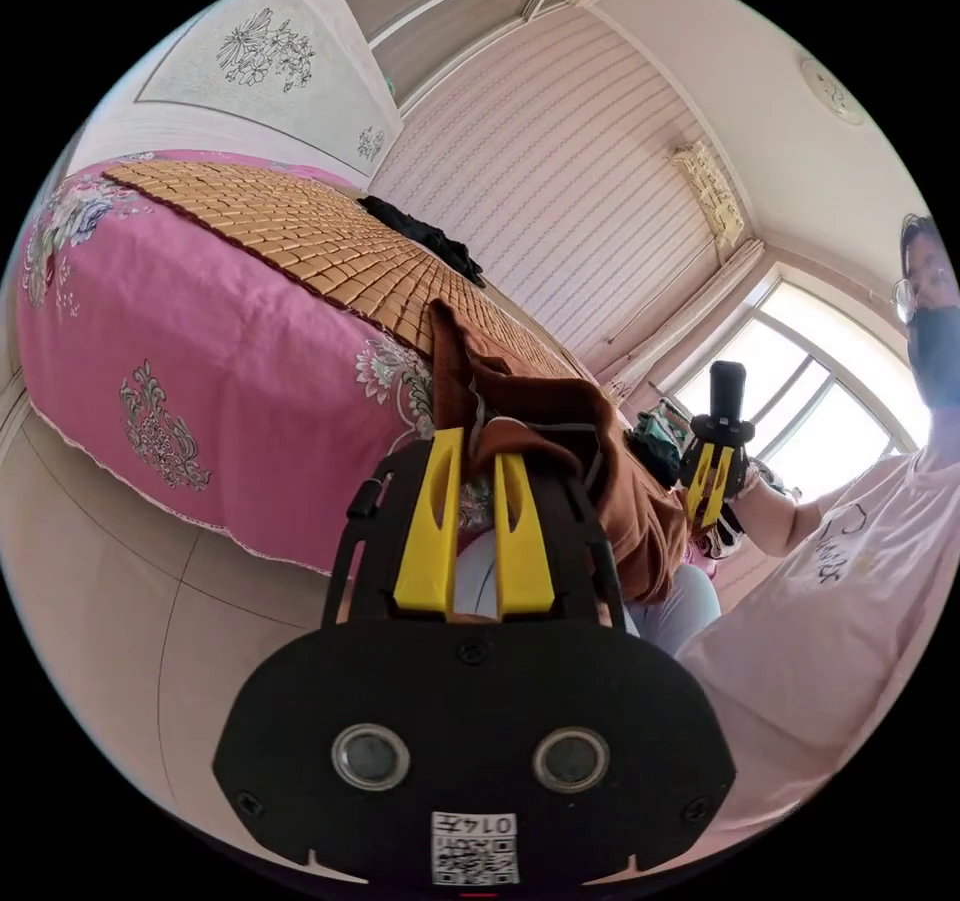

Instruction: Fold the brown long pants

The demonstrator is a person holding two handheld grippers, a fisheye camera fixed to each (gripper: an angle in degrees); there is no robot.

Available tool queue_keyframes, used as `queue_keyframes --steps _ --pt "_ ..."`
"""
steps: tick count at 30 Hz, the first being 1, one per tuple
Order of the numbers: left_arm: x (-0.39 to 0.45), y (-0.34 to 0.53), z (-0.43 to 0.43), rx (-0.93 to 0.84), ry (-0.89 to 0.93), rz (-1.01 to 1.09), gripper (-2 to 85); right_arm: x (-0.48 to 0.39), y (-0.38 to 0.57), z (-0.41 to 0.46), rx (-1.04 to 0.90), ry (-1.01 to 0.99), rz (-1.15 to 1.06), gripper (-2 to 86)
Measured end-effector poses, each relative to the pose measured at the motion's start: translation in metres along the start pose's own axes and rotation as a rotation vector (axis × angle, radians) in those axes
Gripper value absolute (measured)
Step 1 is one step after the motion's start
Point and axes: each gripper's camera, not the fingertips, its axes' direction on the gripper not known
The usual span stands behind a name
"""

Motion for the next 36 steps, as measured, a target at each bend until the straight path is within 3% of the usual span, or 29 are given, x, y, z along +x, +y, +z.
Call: queue_keyframes --steps 3,5,8,10,15,16,17,23,30,33,36 --pt "0.006 -0.001 -0.027 -0.008 -0.005 0.024 6.3 0.029 -0.002 -0.043 0.172 0.092 0.02 6.0" --pt "0.007 0.0 -0.047 -0.001 -0.035 0.018 6.6 0.053 -0.014 -0.068 0.23 0.384 0.082 10.3" --pt "0.002 0.009 -0.082 0.037 -0.038 -0.046 7.4 0.093 -0.043 -0.072 0.216 0.665 0.161 16.3" --pt "0.0 0.015 -0.097 0.061 -0.036 -0.096 9.0 0.123 -0.062 -0.065 0.183 0.745 0.207 17.0" --pt "0.016 0.026 -0.114 0.128 -0.073 -0.176 18.4 0.201 -0.088 -0.019 0.005 0.717 0.361 15.9" --pt "0.016 0.025 -0.114 0.128 -0.063 -0.179 18.8 0.195 -0.085 -0.018 0.084 0.727 0.324 8.6" --pt "0.015 0.024 -0.115 0.136 -0.038 -0.183 19.4 0.196 -0.082 -0.011 0.08 0.745 0.331 4.3" --pt "-0.01 0.007 -0.137 0.214 0.22 -0.114 20.9 0.177 -0.079 0.011 0.068 0.799 0.273 1.1" --pt "-0.032 0.002 -0.083 -0.09 0.106 -0.253 23.1 0.162 -0.087 0.038 0.031 0.906 0.213 0.6" --pt "-0.044 0.012 -0.085 -0.073 0.055 -0.297 23.0 0.158 -0.083 0.043 0.063 0.904 0.217 0.8" --pt "-0.053 0.019 -0.069 -0.043 0.207 -0.397 21.8 0.159 -0.083 0.043 0.089 0.879 0.248 1.3"
